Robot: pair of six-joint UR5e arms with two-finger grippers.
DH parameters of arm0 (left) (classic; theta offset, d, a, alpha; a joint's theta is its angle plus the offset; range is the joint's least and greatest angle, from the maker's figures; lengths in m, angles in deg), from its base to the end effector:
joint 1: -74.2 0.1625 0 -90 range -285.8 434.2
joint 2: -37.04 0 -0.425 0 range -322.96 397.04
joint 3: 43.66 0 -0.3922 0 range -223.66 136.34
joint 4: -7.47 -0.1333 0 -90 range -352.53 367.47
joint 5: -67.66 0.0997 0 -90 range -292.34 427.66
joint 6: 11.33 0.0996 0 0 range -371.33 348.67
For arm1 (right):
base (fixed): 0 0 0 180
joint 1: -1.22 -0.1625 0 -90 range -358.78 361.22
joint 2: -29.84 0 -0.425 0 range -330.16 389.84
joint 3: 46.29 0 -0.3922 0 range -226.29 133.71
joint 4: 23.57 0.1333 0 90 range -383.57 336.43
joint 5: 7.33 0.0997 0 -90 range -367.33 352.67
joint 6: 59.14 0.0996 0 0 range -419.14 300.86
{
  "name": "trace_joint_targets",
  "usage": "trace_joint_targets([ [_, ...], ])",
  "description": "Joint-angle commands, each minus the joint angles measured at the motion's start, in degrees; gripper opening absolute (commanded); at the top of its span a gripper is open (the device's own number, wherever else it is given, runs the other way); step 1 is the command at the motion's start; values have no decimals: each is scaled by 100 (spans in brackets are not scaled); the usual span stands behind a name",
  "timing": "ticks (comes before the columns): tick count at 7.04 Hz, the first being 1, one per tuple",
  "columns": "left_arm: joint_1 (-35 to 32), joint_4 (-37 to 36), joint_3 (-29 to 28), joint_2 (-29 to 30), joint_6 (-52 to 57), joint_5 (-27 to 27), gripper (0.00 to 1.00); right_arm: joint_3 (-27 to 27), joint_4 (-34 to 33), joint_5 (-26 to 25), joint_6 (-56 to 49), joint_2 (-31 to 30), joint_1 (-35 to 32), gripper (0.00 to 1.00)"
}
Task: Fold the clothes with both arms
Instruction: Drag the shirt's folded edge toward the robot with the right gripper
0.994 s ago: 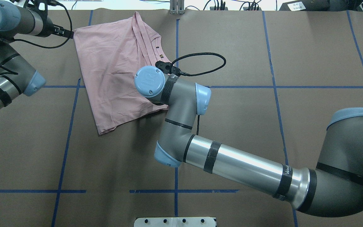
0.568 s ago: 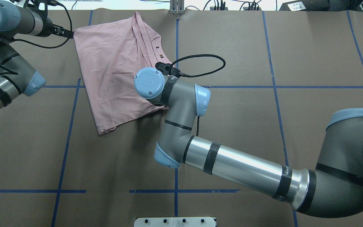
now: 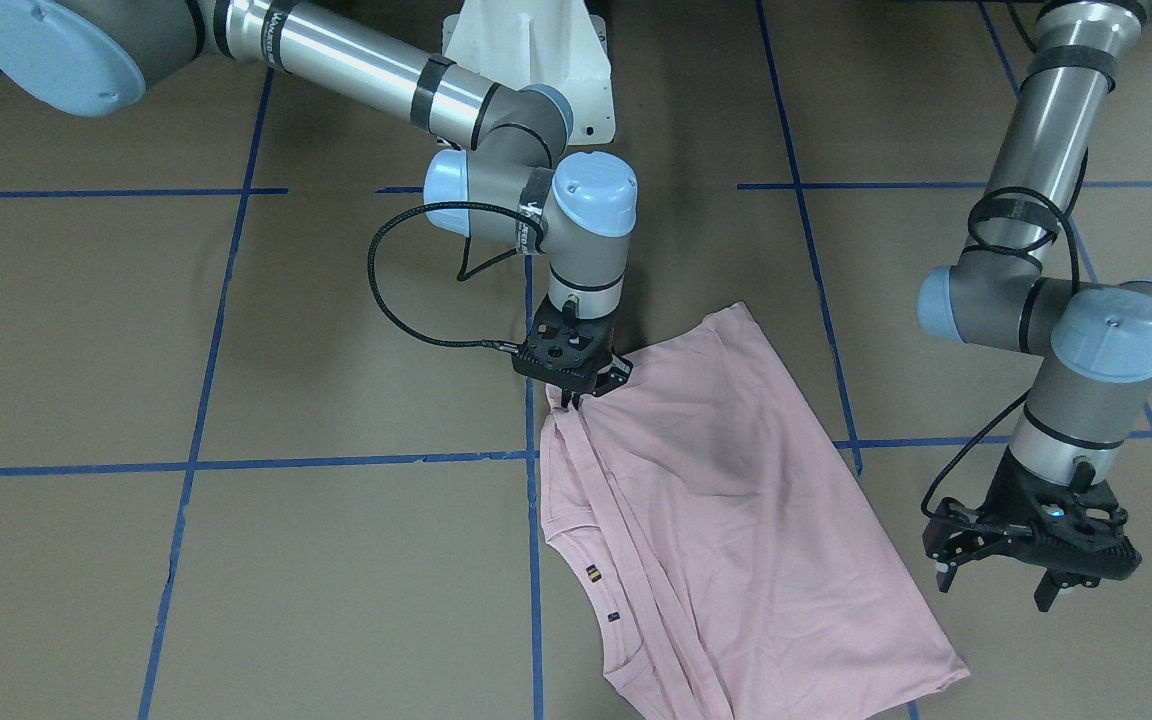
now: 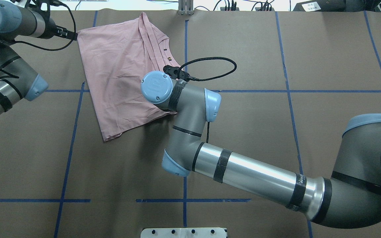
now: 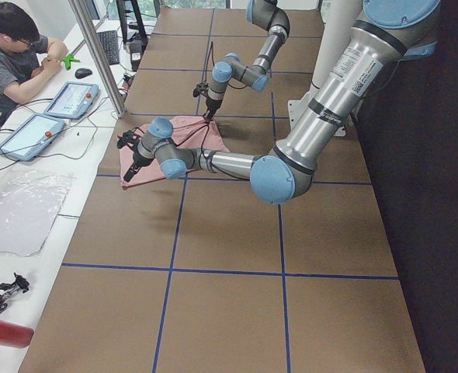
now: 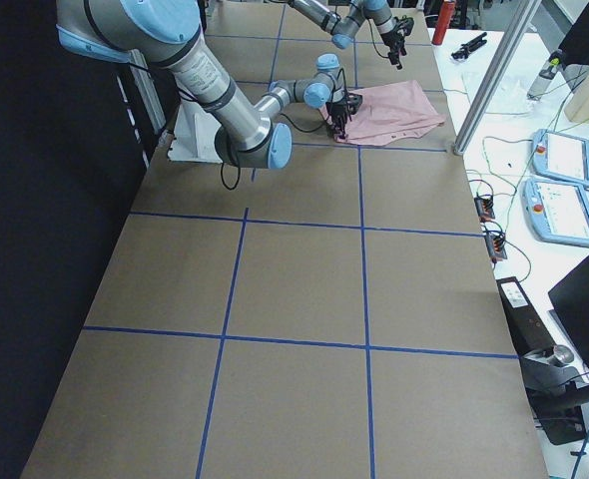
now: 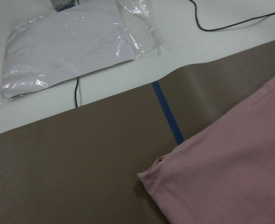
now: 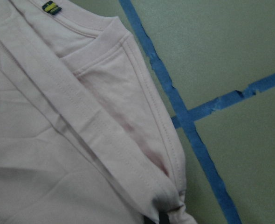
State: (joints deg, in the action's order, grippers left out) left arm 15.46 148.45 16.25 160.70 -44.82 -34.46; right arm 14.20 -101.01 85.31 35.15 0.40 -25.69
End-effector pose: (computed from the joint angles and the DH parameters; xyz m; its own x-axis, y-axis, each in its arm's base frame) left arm 0.3005 -0.7115 0.4671 0.7891 0.2715 -0.5511 0.1612 0.7741 0.6122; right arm -0.6970 -0.4981 0.1724 0.6121 0.3945 0.6853 -0.4709 0.8781 -0.0849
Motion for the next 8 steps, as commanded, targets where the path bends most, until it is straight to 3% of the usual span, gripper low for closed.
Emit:
trace_joint_targets([
  [1,3,0,3,0,0,0,100,42,-8,17,-60,-18,-42,0],
  [3,3,0,12,0,0,0,100,487,-26,87,-104,-375,-60,0],
  [5,12,0,55,-9,-78,-9,100,1680,-52,105,-122,-1331,-60,0],
  [8,99,-53,283,-149,-88,-9,100,3165,-562,-8,-35,-2193,263,0],
])
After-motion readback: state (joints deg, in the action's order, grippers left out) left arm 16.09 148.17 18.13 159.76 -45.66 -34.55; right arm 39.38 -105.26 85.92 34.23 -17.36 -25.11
